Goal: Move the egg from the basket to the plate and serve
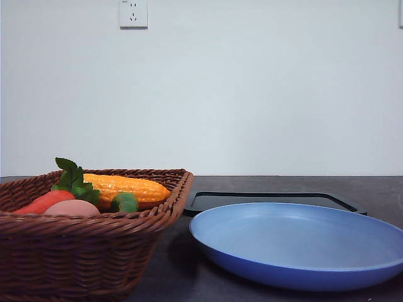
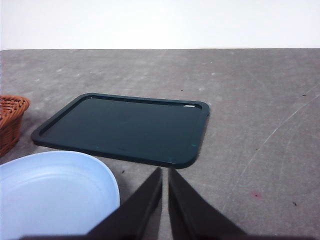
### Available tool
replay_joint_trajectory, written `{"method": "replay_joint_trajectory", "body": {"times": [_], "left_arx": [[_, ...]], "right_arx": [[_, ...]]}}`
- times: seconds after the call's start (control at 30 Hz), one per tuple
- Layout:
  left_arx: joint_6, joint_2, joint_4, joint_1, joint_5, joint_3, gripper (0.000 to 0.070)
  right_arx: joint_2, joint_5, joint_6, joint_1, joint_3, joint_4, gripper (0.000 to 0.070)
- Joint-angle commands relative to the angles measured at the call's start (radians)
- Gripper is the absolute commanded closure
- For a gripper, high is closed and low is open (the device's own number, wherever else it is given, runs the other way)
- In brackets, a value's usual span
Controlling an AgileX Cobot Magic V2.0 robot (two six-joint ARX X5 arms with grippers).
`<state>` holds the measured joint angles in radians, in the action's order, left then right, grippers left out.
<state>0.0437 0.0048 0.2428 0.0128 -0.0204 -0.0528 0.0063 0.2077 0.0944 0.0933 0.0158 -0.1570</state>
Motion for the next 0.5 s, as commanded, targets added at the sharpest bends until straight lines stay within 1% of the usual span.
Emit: {"method": "replay_joint_trajectory", "body": {"times": [0.0, 0.13, 0.17, 0.3, 0.33, 0.37, 0.4, 0.47], "left_arx": [[-0.006, -0.002, 0.019, 0.002, 0.001, 0.021, 0.07], [0.015, -0.002, -0.02, 0.002, 0.002, 0.021, 0.07], [0.06, -0.002, -0.036, 0.002, 0.002, 0.021, 0.07], [0.343, -0.002, -0.058, 0.002, 0.049, 0.02, 0.07], [0.396, -0.002, -0.056, 0.002, 0.062, 0.02, 0.07], [0.444, -0.002, -0.056, 0.002, 0.078, 0.02, 0.07], [0.475, -0.002, -0.056, 0.002, 0.092, 0.02, 0.07], [0.5, -0.002, -0.056, 0.002, 0.117, 0.02, 0.07]], "right_arx": [[-0.003, -0.001, 0.01, 0.003, -0.006, -0.001, 0.07], [-0.003, 0.003, 0.02, 0.003, -0.006, 0.005, 0.07], [-0.003, 0.002, 0.036, 0.003, -0.006, 0.009, 0.07], [-0.003, 0.002, 0.113, 0.003, -0.006, 0.059, 0.07], [-0.003, 0.002, 0.14, 0.003, -0.006, 0.078, 0.07], [-0.003, 0.002, 0.169, 0.003, -0.006, 0.102, 0.07], [-0.003, 0.002, 0.192, 0.003, -0.006, 0.119, 0.07], [-0.003, 0.002, 0.234, 0.003, -0.006, 0.148, 0.07]]}}
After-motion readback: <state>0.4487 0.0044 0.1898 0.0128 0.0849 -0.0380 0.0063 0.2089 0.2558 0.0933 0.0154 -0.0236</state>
